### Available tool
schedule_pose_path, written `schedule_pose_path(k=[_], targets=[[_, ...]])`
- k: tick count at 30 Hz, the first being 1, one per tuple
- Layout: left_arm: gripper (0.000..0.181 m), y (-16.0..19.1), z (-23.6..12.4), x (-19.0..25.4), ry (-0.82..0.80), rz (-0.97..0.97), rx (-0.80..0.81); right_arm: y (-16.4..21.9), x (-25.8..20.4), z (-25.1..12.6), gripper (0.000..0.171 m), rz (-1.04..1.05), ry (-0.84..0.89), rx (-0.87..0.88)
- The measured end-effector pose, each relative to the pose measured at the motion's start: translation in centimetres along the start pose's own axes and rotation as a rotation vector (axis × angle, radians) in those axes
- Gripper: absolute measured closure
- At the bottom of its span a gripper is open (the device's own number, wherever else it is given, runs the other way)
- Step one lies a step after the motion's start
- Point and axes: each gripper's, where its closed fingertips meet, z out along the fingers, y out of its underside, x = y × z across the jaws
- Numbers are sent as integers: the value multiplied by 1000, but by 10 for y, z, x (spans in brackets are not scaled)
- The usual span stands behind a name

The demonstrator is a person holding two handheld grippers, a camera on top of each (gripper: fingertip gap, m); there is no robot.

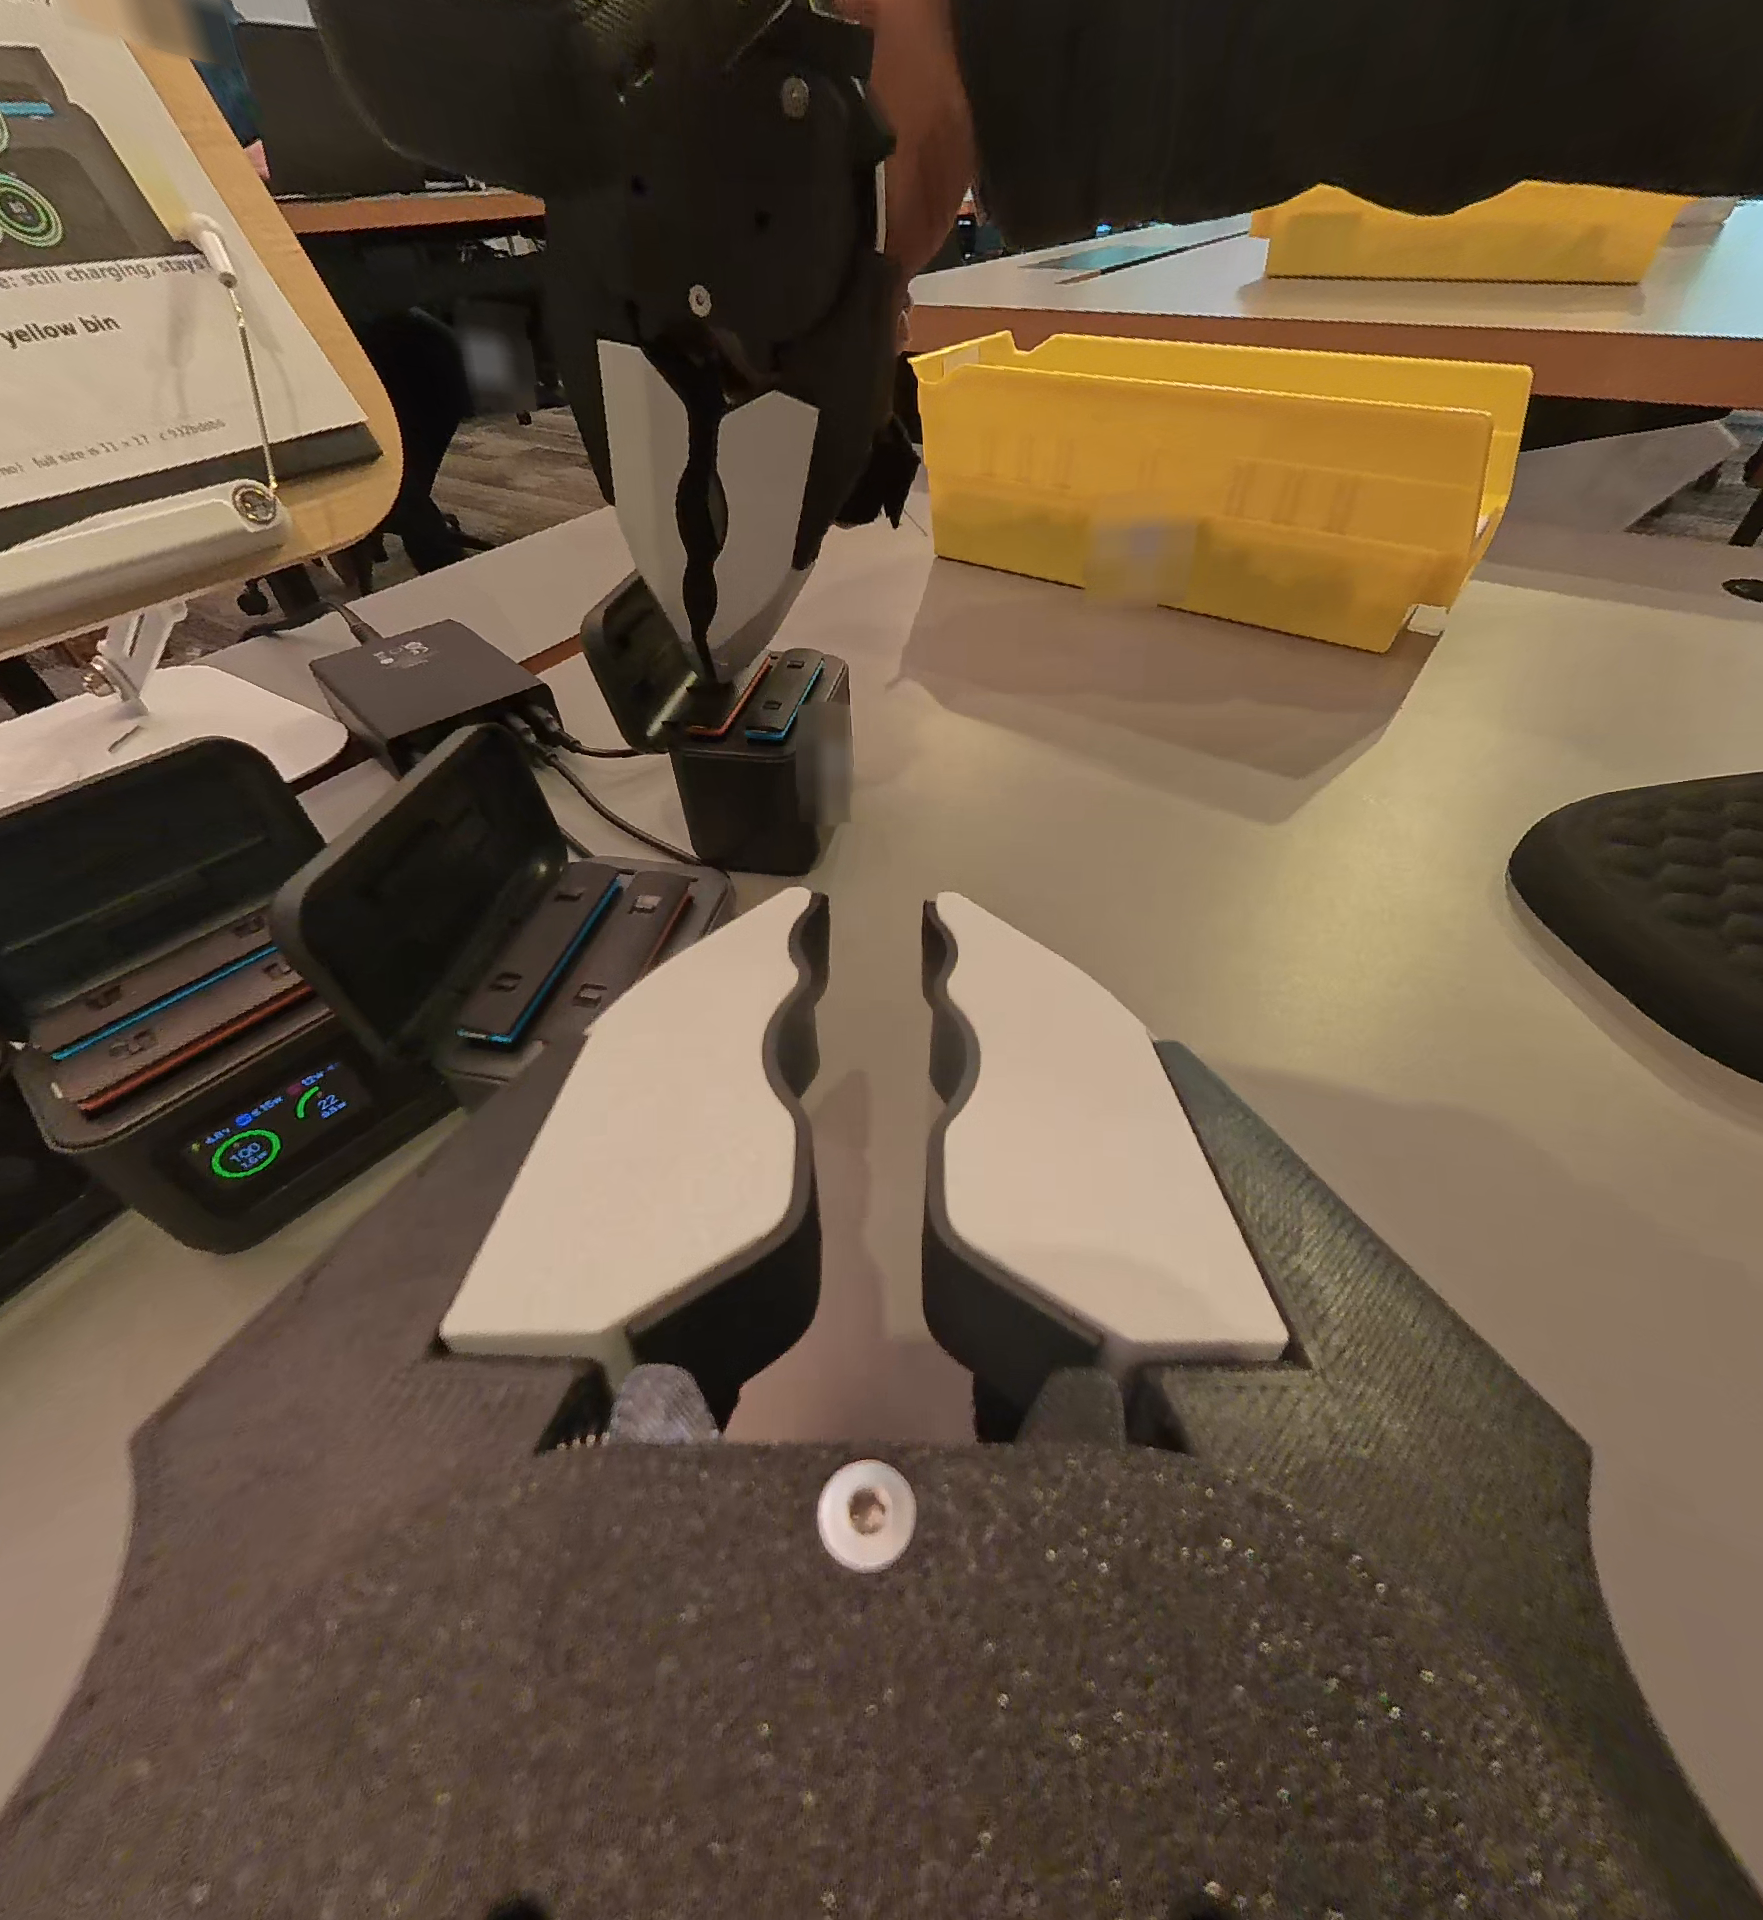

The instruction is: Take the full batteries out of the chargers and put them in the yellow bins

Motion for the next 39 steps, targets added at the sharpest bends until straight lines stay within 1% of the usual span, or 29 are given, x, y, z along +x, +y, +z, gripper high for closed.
schedule_pose_path(k=[4, 9, 12, 14, 16, 19, 22, 25, 28, 32, 35, 36, 39], targets=[[165, -1, 0, -1, -6, -5, 2, 0, 0, 0, 171, 14, -17, -21], [165, -4, -2, -4, -24, -3, 15, 0, -1, 0, 171, 63, -25, -5], [165, -5, -4, -5, -36, 12, 18, 0, 1, 0, 171, 79, 42, -17], [166, -6, -5, -6, -48, 17, 23, -3, -2, -4, 171, 96, 96, 21], [168, -7, -7, -11, -75, 18, 25, -15, 1, -20, 171, 152, 193, 143], [173, -9, -11, -24, -145, -2, 37, -35, 12, -64, 171, 321, 416, 399], [178, -12, -17, -37, -204, -50, 58, -37, 11, -105, 171, 538, 637, 624], [181, -17, -25, -50, -274, -75, 88, -31, -10, -123, 171, 764, 753, 764], [181, -18, -30, -61, -328, -81, 100, -26, -37, -120, 171, 972, 791, 864], [181, -12, -33, -71, -369, -88, 81, -23, -68, -99, 171, 1135, 835, 929], [181, -8, -38, -81, -411, -98, 74, -22, -84, -72, 171, 1149, 878, 926], [181, -7, -40, -85, -426, -102, 69, -24, -86, -68, 171, 1145, 865, 933], [181, -1, -44, -95, -449, -126, 55, -30, -83, -68, 171, 1144, 817, 969]])
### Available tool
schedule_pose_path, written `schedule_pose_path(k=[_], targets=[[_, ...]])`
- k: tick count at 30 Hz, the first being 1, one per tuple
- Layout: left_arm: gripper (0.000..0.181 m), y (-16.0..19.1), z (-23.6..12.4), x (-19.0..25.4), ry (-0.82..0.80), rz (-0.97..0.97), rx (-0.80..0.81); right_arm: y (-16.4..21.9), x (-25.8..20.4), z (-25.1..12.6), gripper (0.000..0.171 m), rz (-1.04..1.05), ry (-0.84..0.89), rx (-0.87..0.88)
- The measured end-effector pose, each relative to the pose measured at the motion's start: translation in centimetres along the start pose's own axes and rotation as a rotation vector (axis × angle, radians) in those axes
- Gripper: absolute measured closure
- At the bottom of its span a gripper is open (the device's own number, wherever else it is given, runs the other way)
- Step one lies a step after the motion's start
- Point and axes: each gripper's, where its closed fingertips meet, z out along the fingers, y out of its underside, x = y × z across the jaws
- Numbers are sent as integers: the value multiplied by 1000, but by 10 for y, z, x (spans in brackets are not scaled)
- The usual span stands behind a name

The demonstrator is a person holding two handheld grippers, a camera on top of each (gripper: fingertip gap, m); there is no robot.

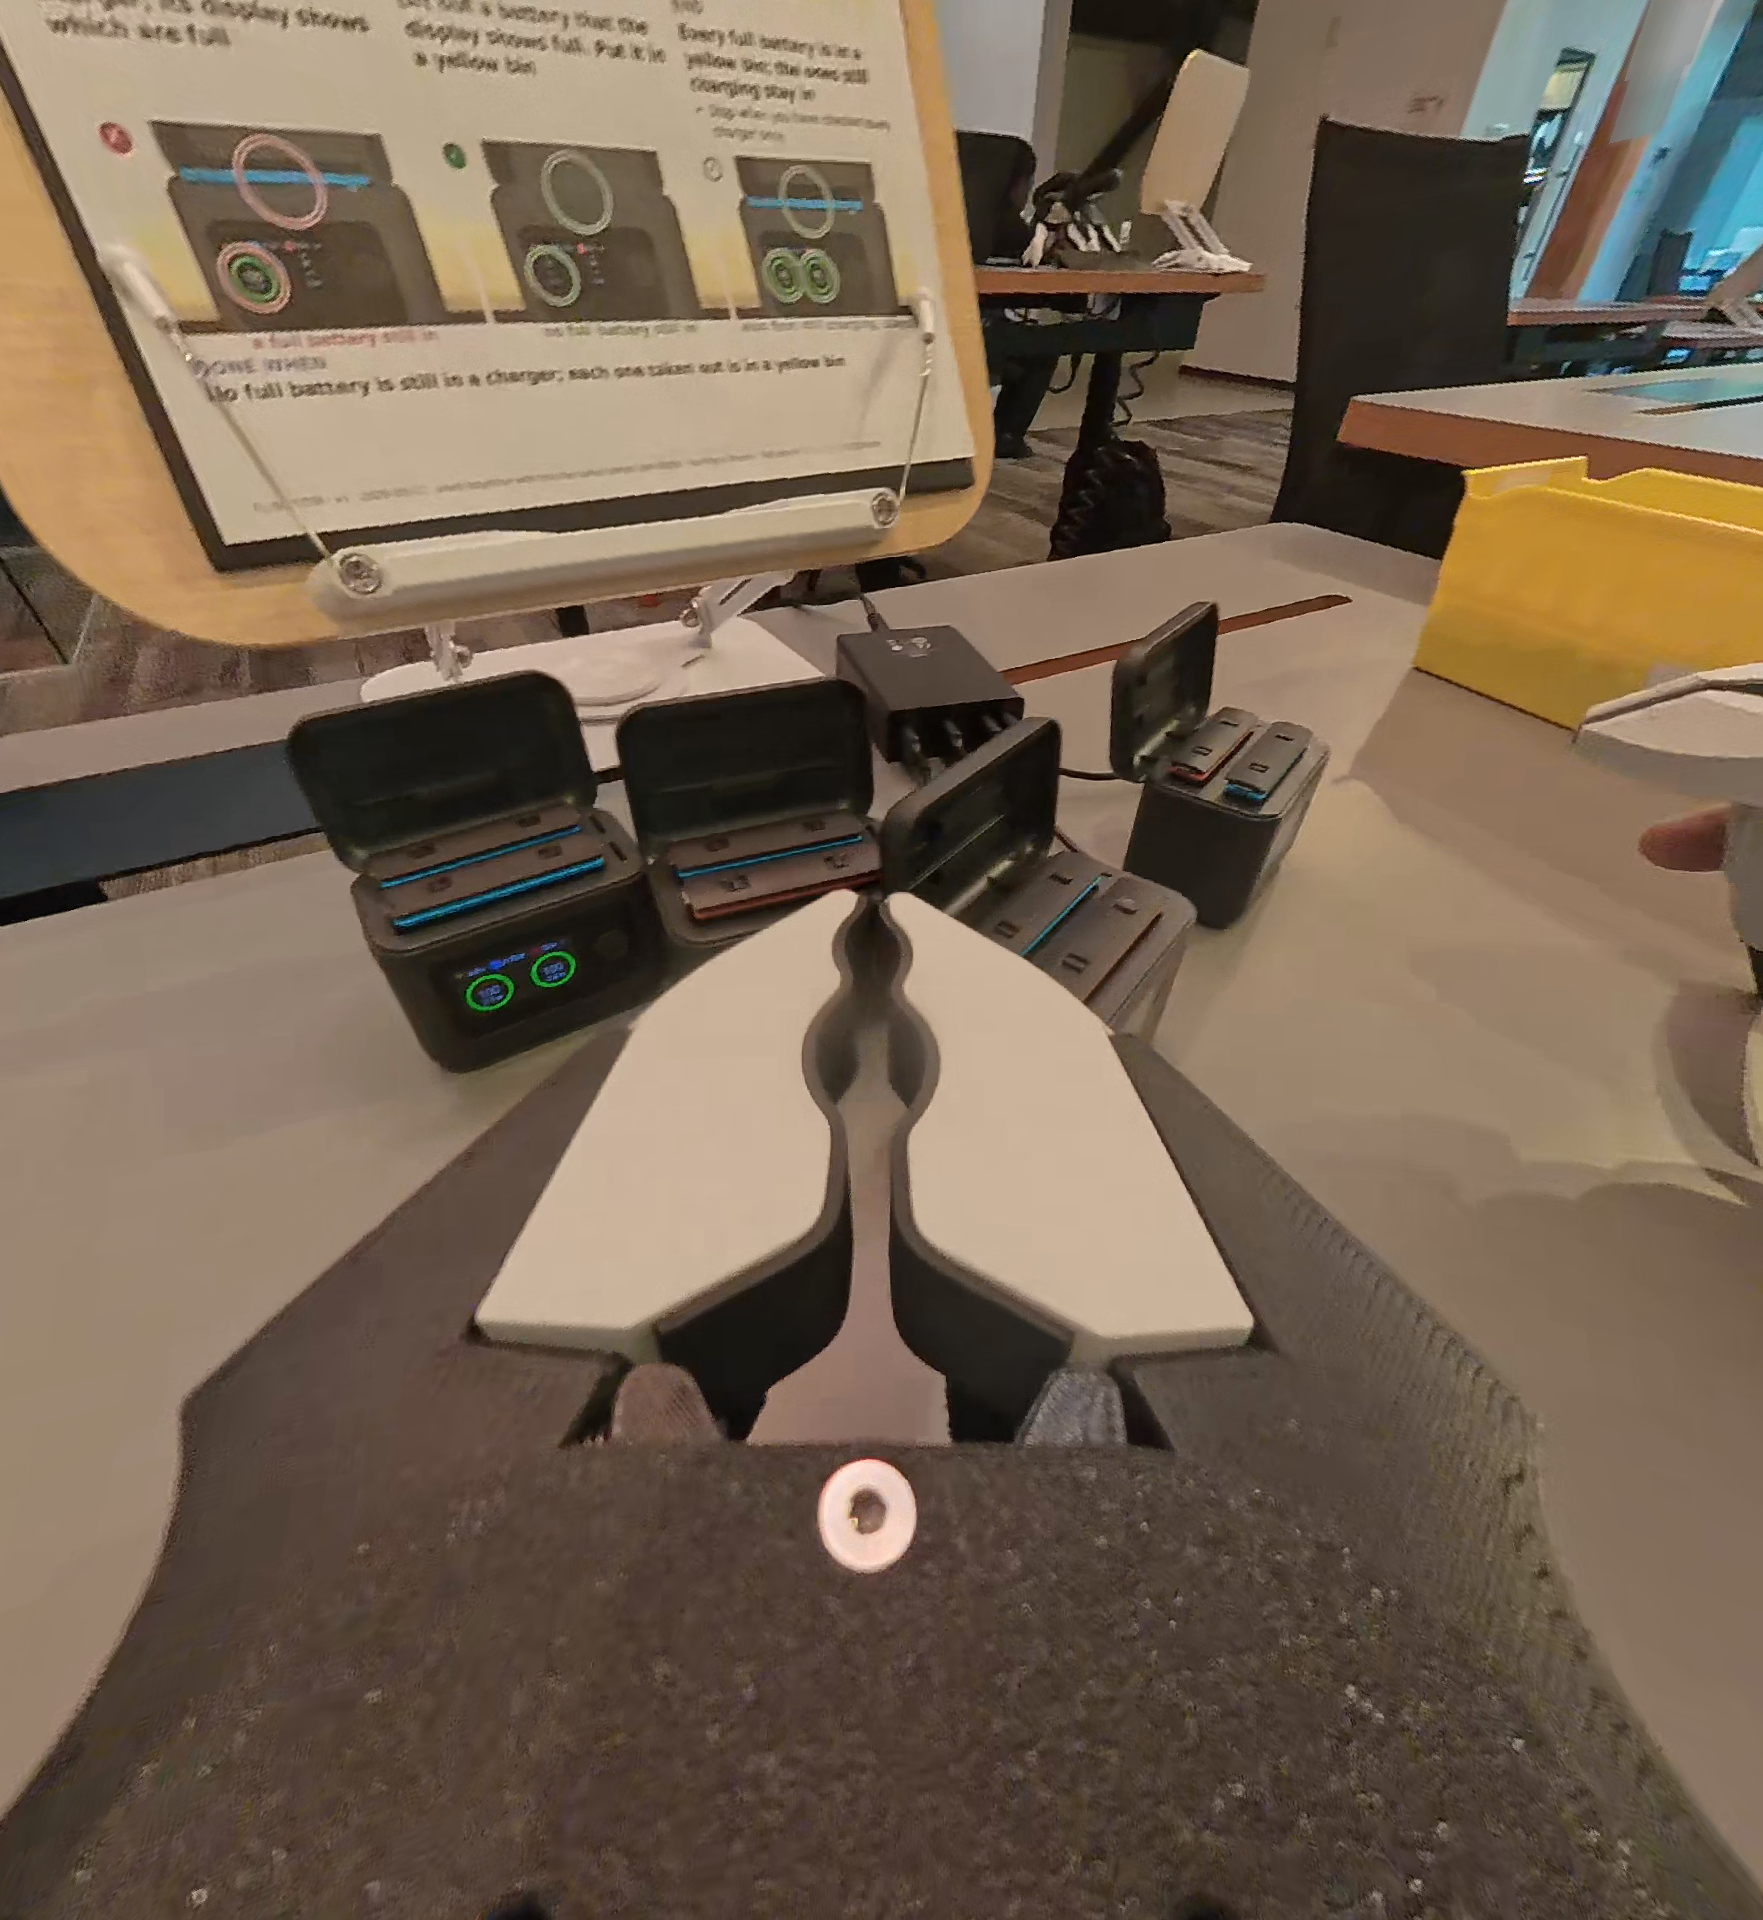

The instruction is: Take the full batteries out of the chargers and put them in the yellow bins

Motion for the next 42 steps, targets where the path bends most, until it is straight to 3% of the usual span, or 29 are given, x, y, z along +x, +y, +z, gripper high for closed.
schedule_pose_path(k=[7, 10, 15, 20, 30, 33, 37, 40, 42], targets=[[181, 4, 3, -1, 22, -12, -16, 17, 16, 6, 171, 62, 10, -84], [181, 3, 2, 2, 30, 1, -9, 22, 22, 9, 152, 44, 33, -100], [181, 0, 0, 0, 17, 27, 1, 41, 20, 24, 93, 21, 31, -183], [181, 2, 1, -2, 9, 30, -2, 57, 24, 42, 73, 46, 44, -275], [181, 5, 4, 2, 14, 109, -1, 56, 42, 88, 66, -33, 105, -320], [181, 9, 8, 4, 27, 120, -14, 59, 52, 93, 81, -20, 137, -348], [181, 9, 9, 4, 30, 138, -14, 60, 70, 90, 88, -16, 193, -351], [181, 11, 10, 3, 31, 135, -22, 63, 95, 84, 120, 15, 244, -362], [181, 17, 13, 5, 46, 129, -52, 68, 120, 80, 115, 47, 314, -387]])
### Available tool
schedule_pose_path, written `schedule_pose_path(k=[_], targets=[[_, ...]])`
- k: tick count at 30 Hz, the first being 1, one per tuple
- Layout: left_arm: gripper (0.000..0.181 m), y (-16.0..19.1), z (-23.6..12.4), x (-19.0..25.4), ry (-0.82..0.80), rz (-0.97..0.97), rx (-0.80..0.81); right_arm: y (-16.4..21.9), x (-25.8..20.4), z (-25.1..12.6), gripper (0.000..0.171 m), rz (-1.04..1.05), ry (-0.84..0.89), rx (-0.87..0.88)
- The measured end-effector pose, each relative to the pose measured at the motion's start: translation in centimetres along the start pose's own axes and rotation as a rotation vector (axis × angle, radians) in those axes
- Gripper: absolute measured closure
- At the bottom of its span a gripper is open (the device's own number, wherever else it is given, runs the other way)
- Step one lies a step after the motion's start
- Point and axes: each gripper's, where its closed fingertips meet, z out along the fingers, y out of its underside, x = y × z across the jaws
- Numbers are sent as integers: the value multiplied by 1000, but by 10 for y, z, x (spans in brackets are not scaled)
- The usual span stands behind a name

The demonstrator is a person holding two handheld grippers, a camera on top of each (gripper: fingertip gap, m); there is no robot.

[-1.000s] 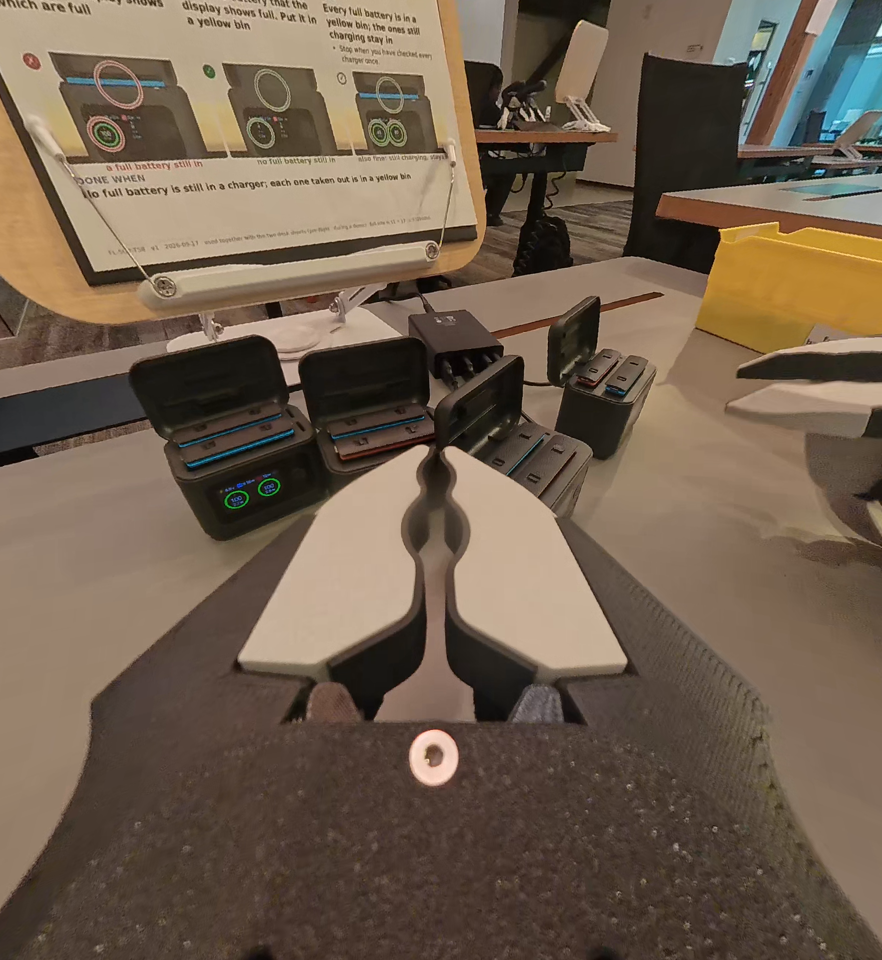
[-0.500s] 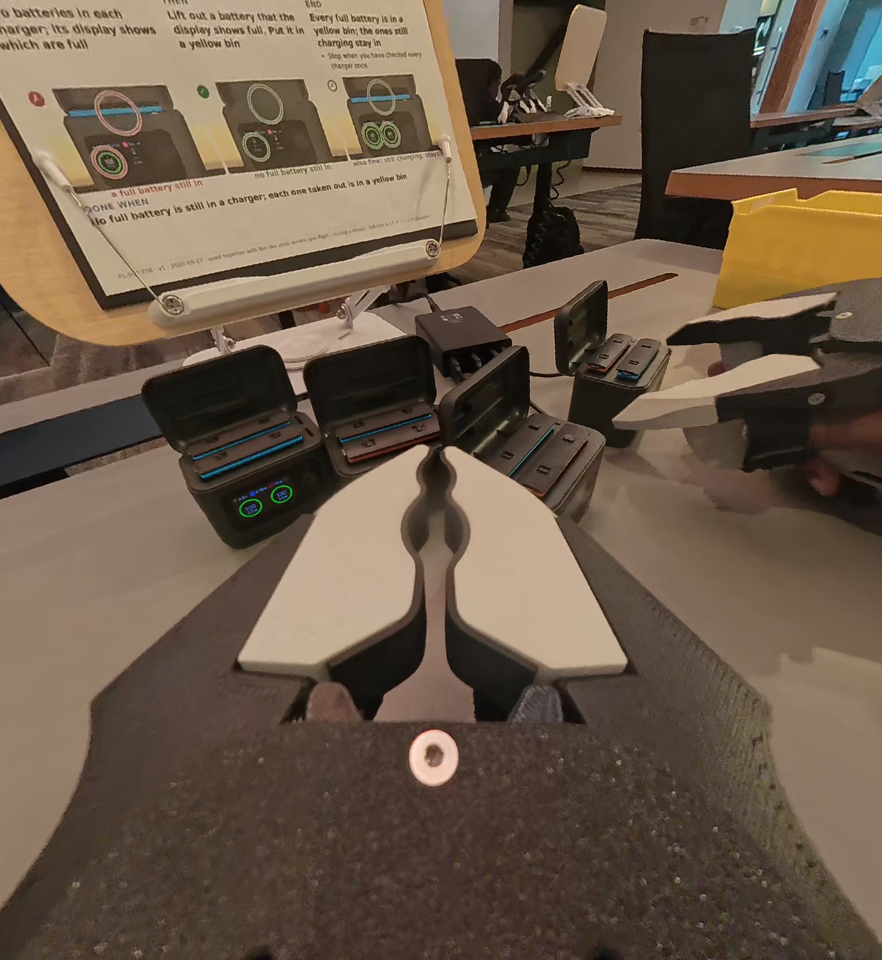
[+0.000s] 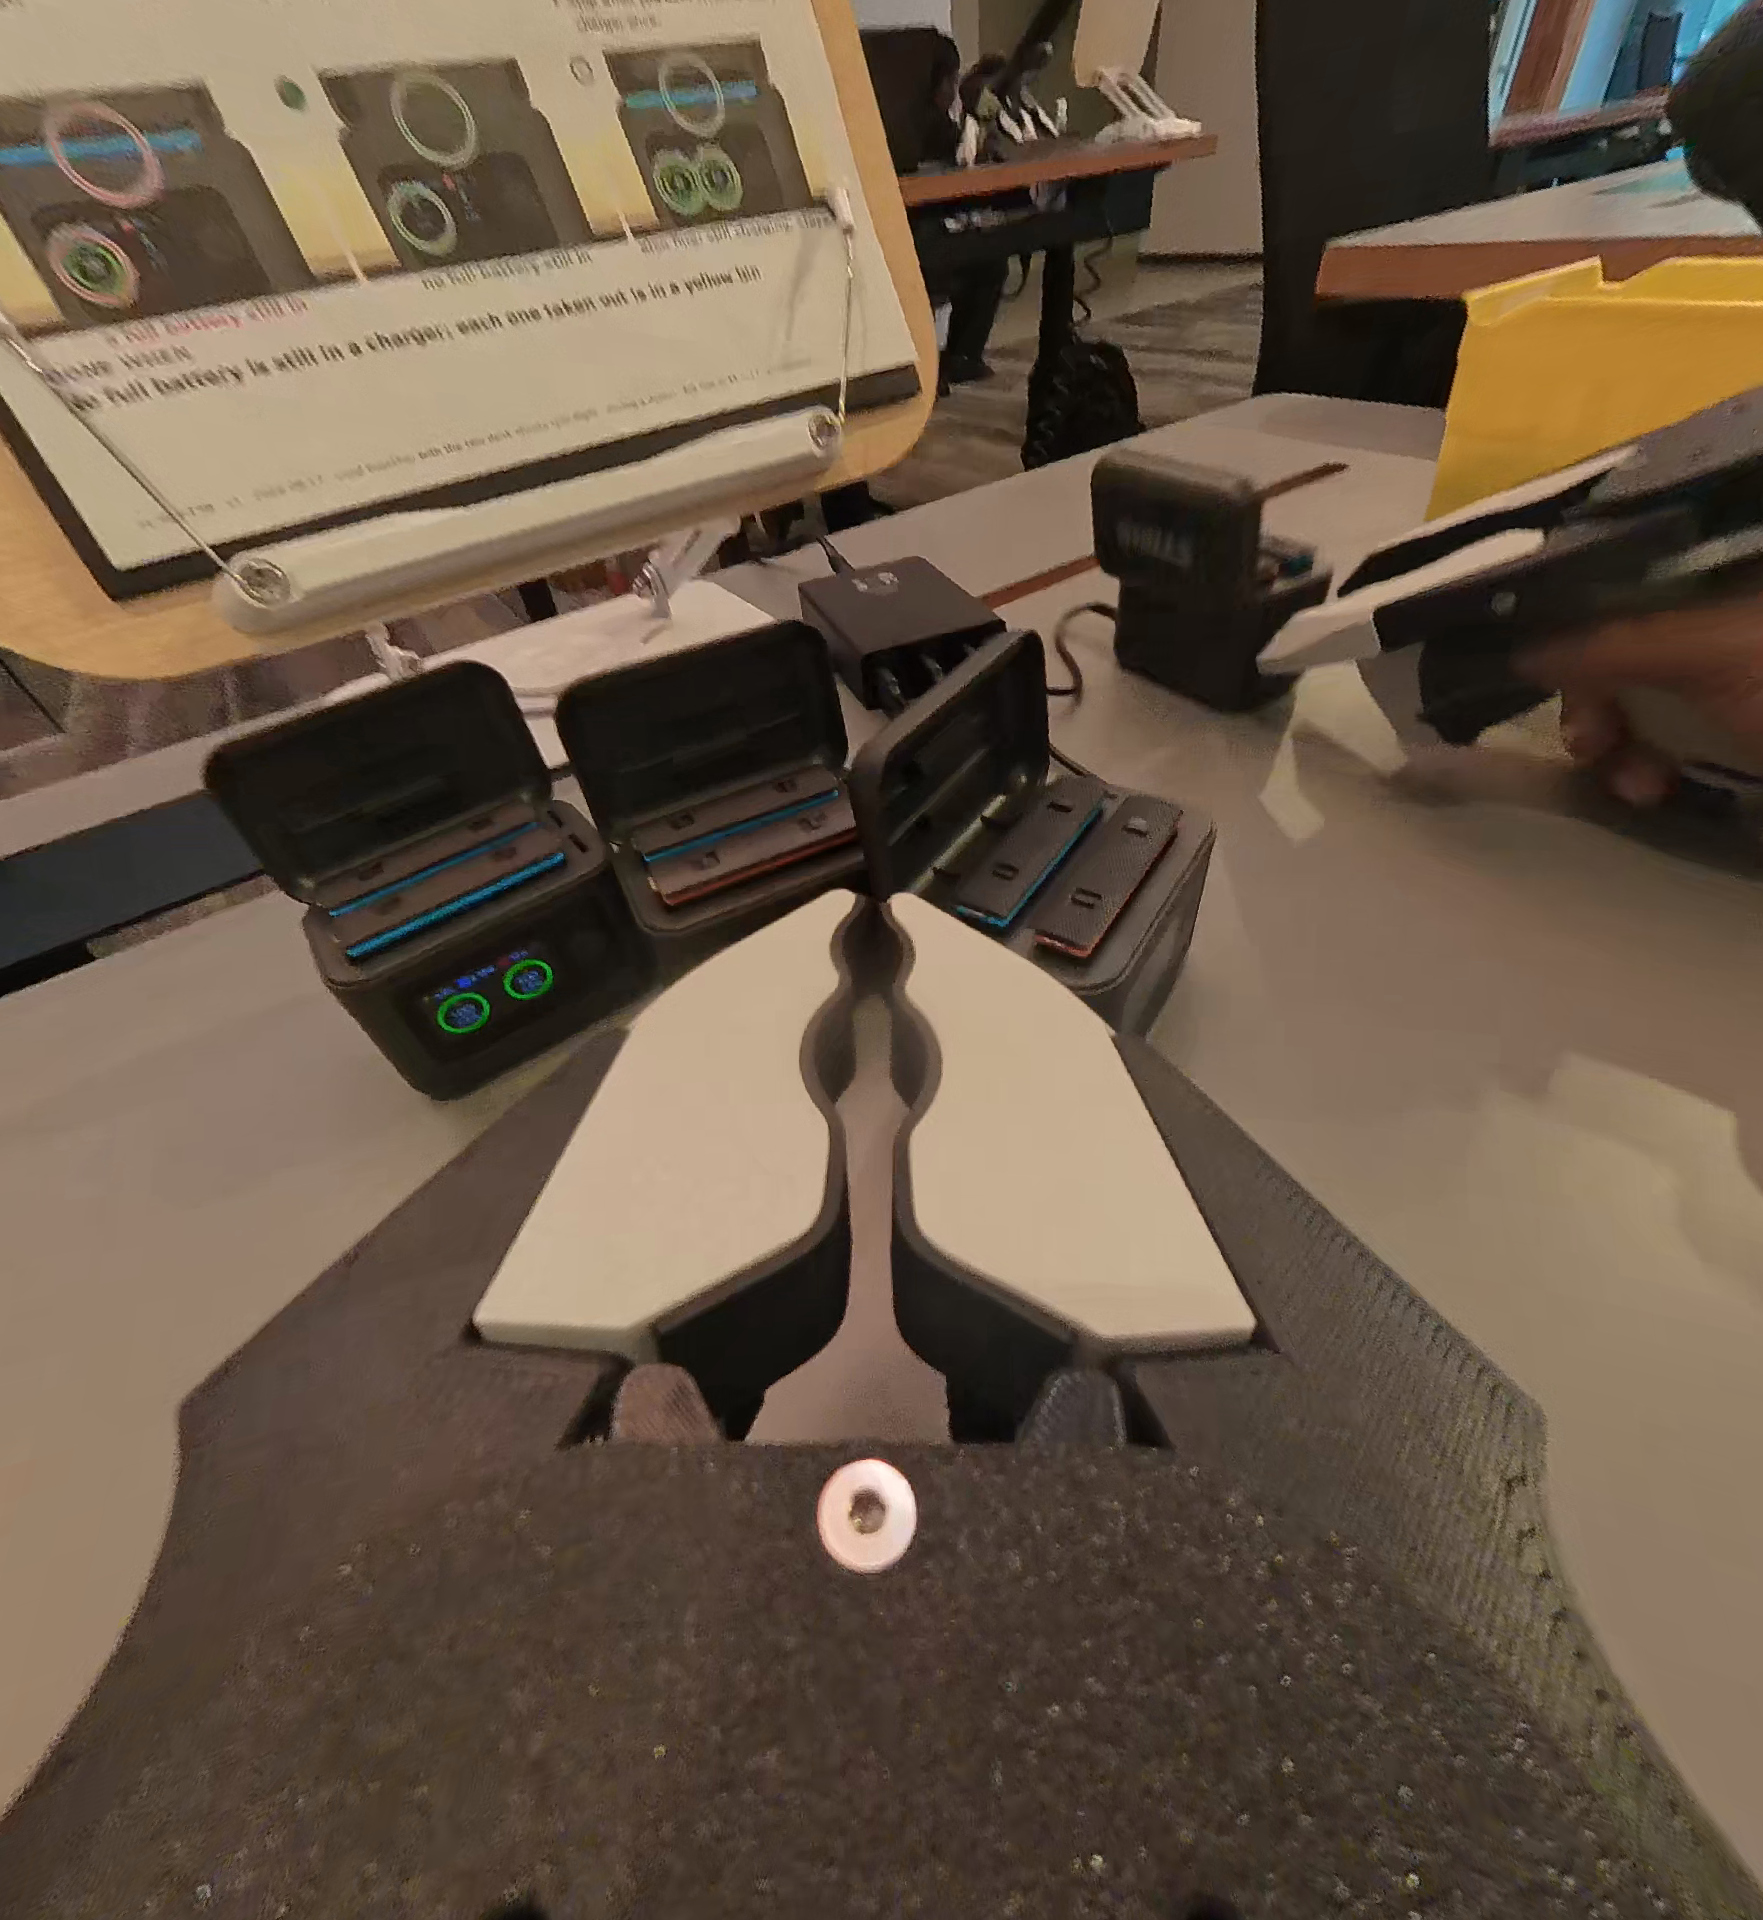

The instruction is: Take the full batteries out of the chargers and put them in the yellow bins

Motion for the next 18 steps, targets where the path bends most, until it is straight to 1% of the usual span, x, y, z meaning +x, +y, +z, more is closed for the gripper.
schedule_pose_path(k=[2, 4, 6, 11, 16, 17, 18], targets=[[180, 7, 3, 3, 16, 1, -39, 1, 13, 4, 114, 60, -17, -11], [179, 8, 4, 6, 28, 17, -44, -4, 19, 5, 110, 114, -56, 21], [179, 8, 4, 9, 39, 37, -46, -8, 23, 2, 111, 134, -66, 59], [179, 10, 5, 17, 71, 74, -64, -8, 22, 0, 111, 85, -59, 64], [175, 21, 9, 28, 111, 134, -132, -8, 16, -1, 111, 34, -54, 65], [175, 23, 9, 30, 116, 149, -141, -8, 14, -1, 116, 28, -69, 67], [174, 24, 9, 31, 118, 163, -146, -10, 7, -3, 127, 20, -108, 81]])
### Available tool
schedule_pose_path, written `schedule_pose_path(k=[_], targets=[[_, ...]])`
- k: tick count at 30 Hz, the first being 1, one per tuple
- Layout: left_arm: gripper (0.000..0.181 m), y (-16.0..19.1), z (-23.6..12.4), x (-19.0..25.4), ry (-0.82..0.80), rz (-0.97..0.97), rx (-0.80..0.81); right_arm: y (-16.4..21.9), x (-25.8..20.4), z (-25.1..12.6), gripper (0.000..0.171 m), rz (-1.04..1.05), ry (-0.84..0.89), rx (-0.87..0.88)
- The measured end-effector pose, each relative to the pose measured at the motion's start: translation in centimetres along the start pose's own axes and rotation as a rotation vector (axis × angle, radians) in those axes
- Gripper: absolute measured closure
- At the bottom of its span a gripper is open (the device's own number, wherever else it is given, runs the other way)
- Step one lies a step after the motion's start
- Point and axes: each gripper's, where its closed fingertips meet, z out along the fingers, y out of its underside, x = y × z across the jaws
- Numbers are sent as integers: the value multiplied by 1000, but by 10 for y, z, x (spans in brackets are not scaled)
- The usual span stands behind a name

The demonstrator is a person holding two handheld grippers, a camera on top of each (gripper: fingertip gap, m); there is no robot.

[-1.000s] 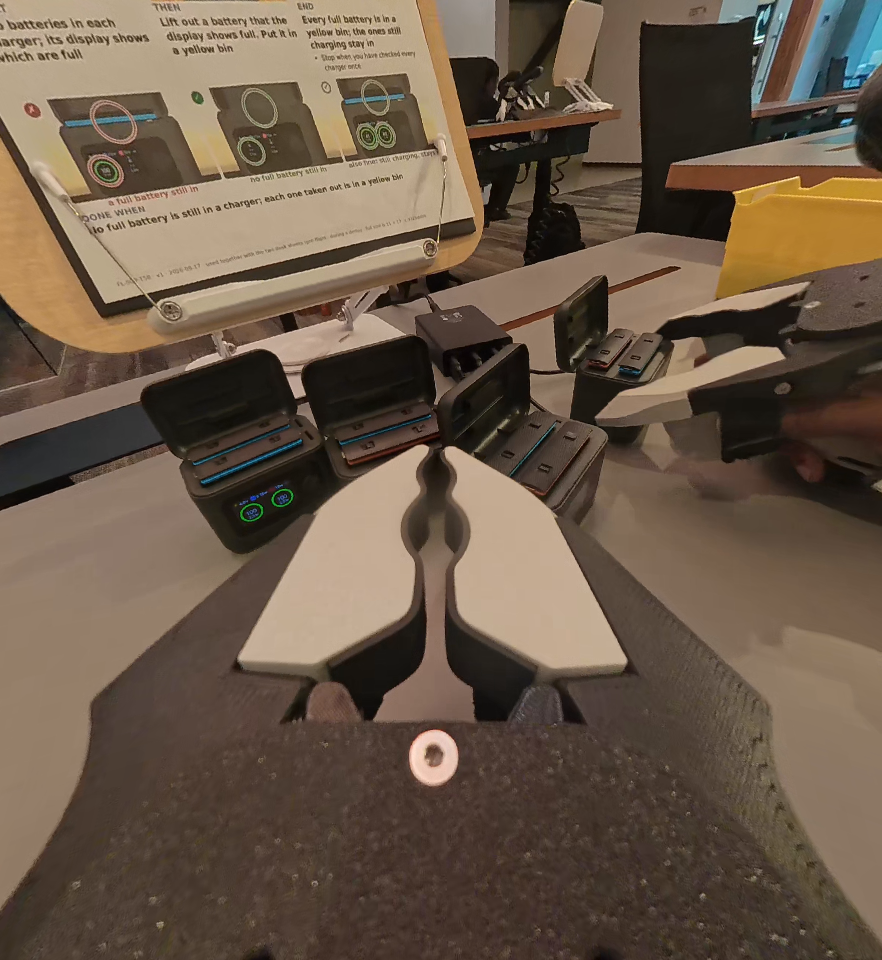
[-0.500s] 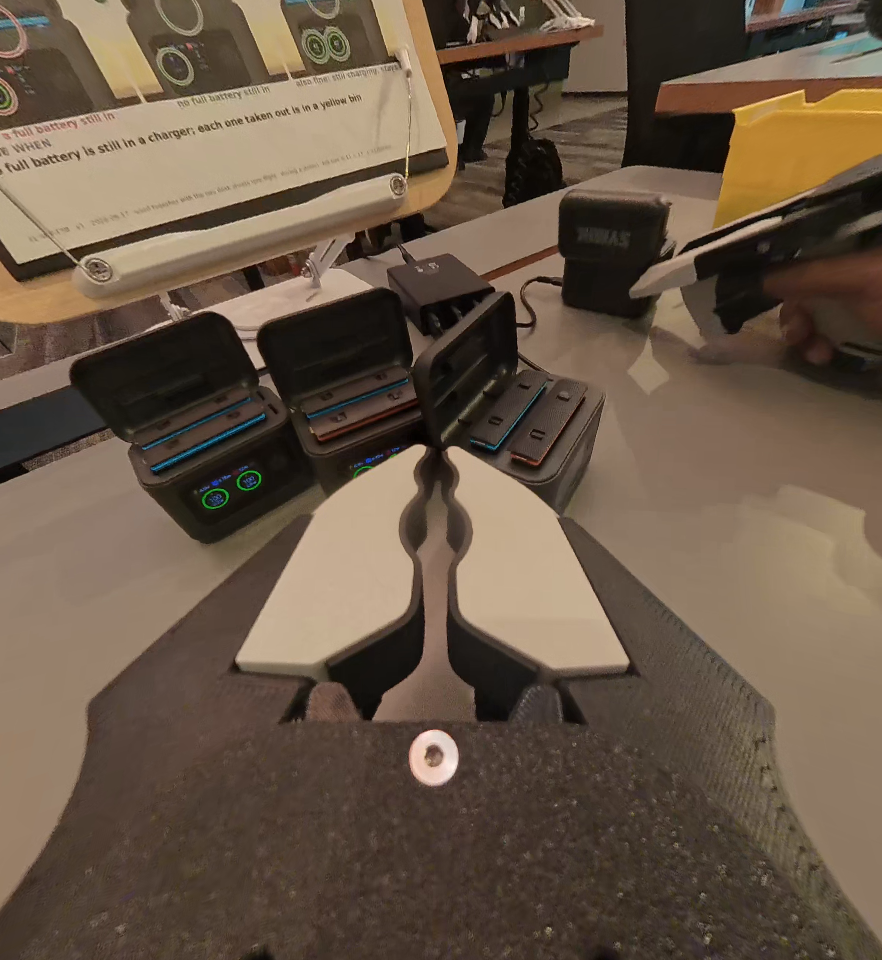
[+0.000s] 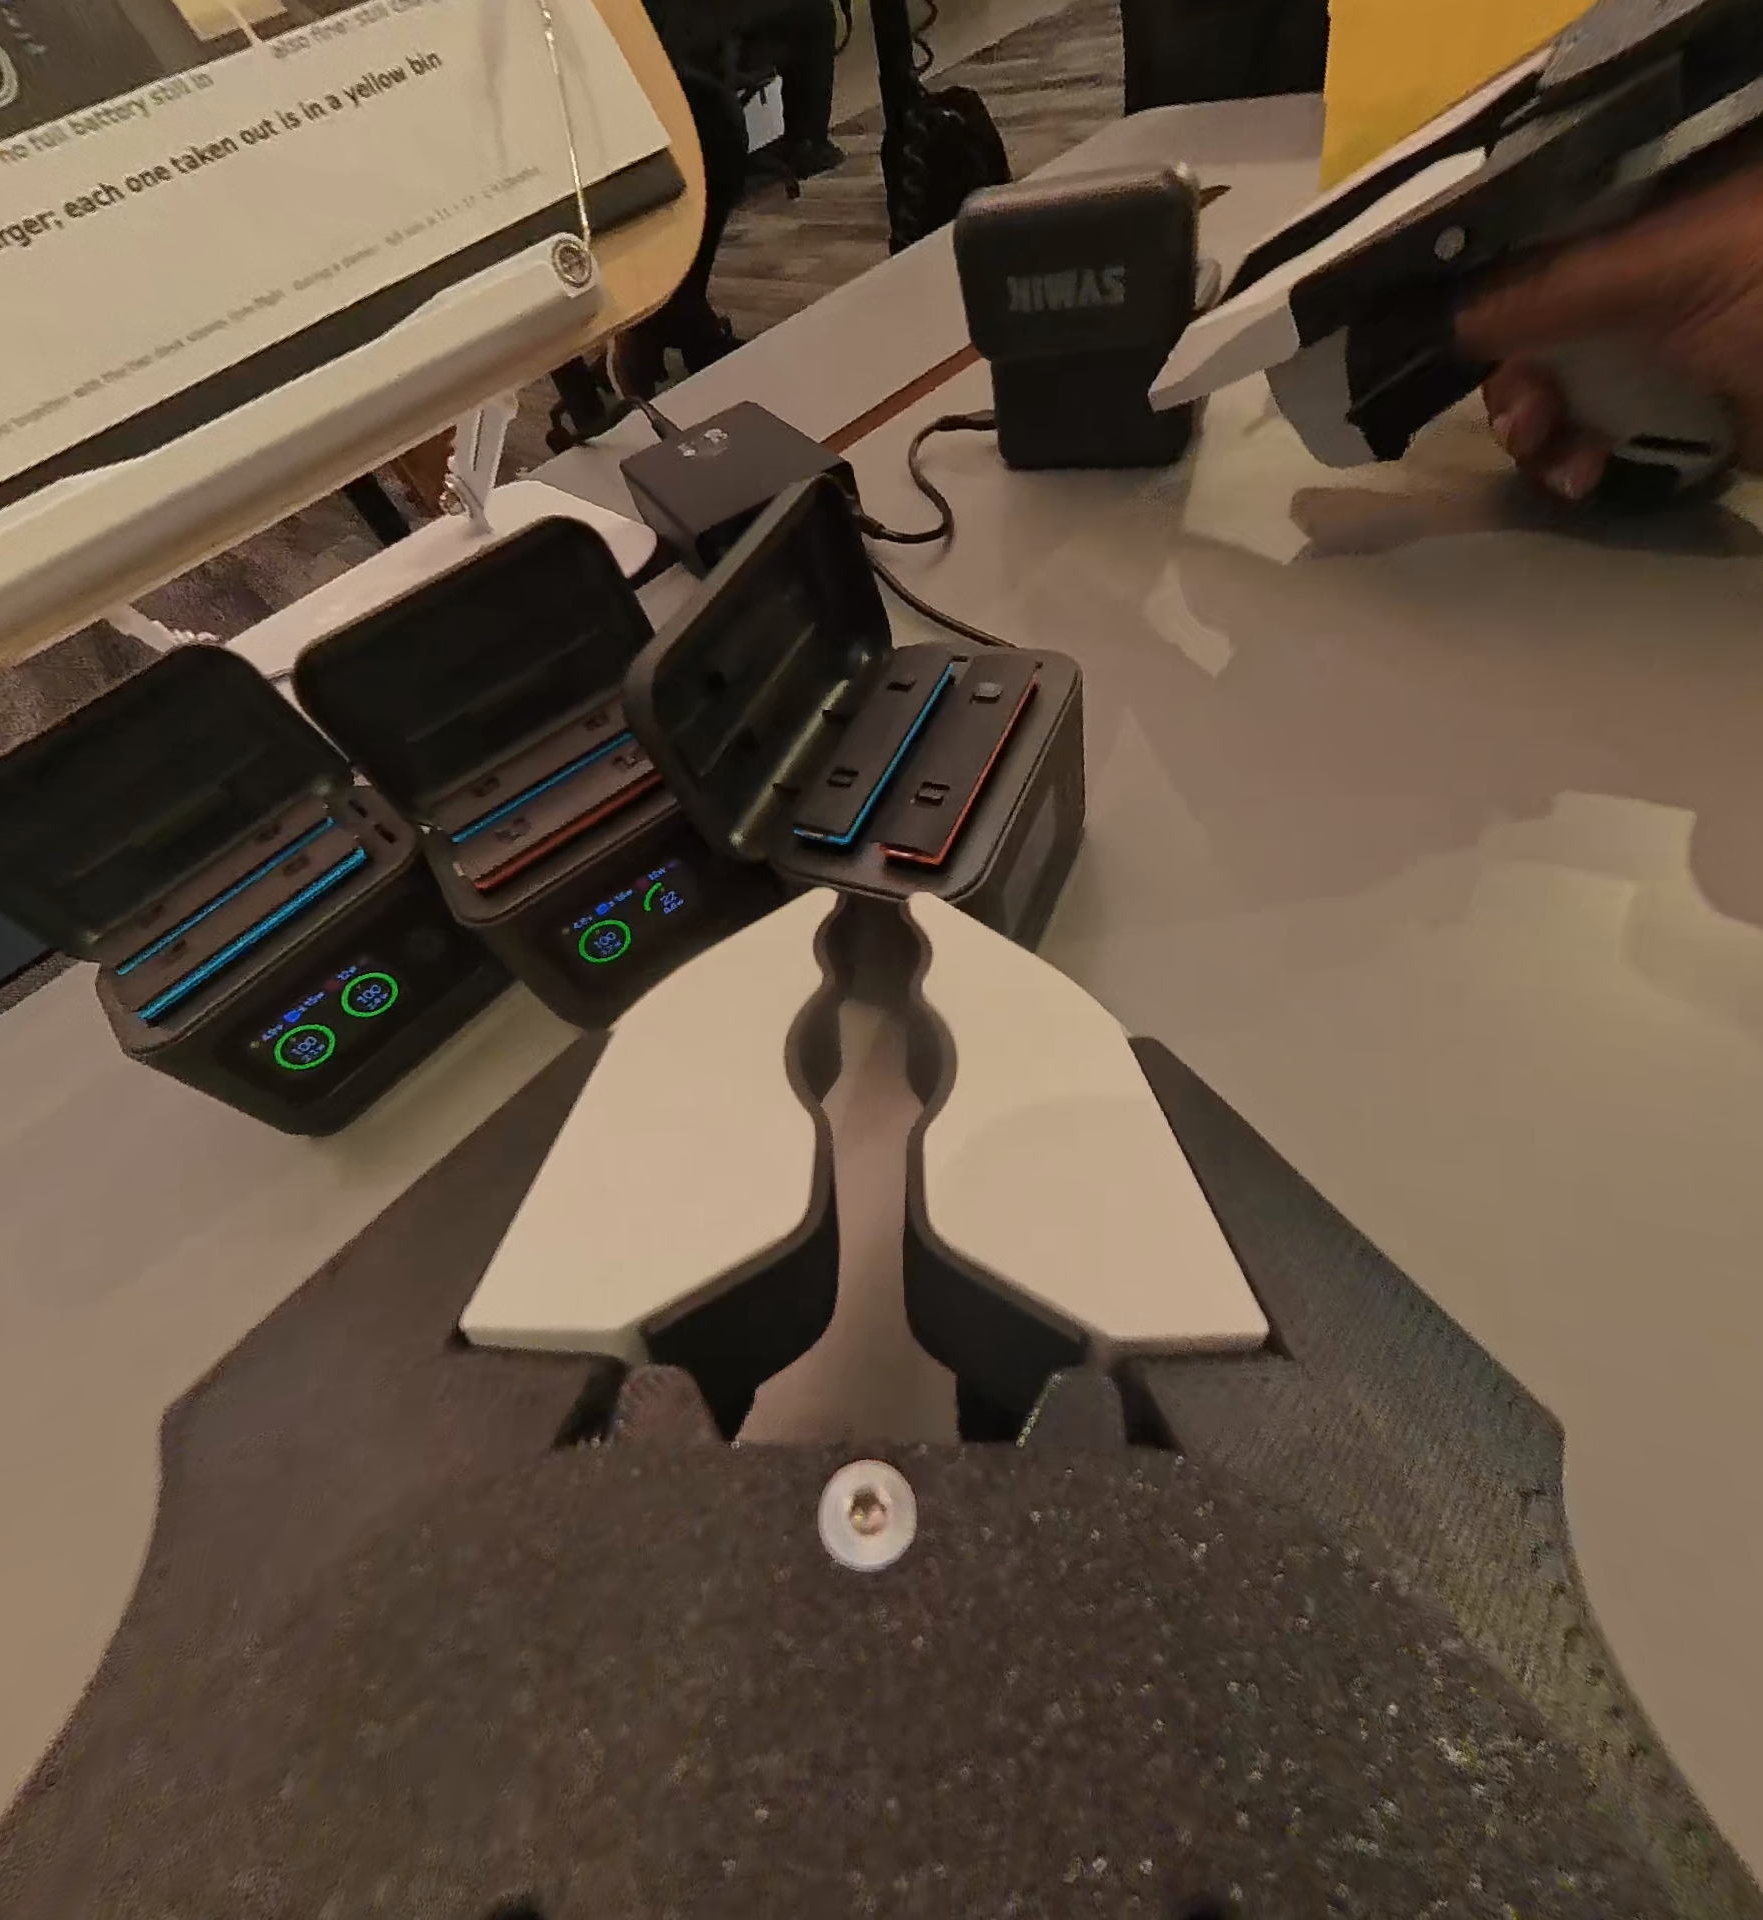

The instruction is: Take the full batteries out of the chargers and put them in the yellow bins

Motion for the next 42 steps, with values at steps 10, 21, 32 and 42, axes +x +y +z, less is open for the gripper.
schedule_pose_path(k=[10, 21, 32, 42], targets=[[175, 0, -1, 3, 14, 8, 1, -20, 24, 11, 62, -20, -58, 31], [175, 2, 0, 9, 33, 37, -17, 23, 3, 29, 116, -56, -18, -238], [175, 0, -4, -5, -16, -39, 10, -23, -49, -31, 80, -186, -28, -107], [176, -8, -14, -29, -107, -153, 83, 24, -202, -33, 54, -313, -267, -146]])
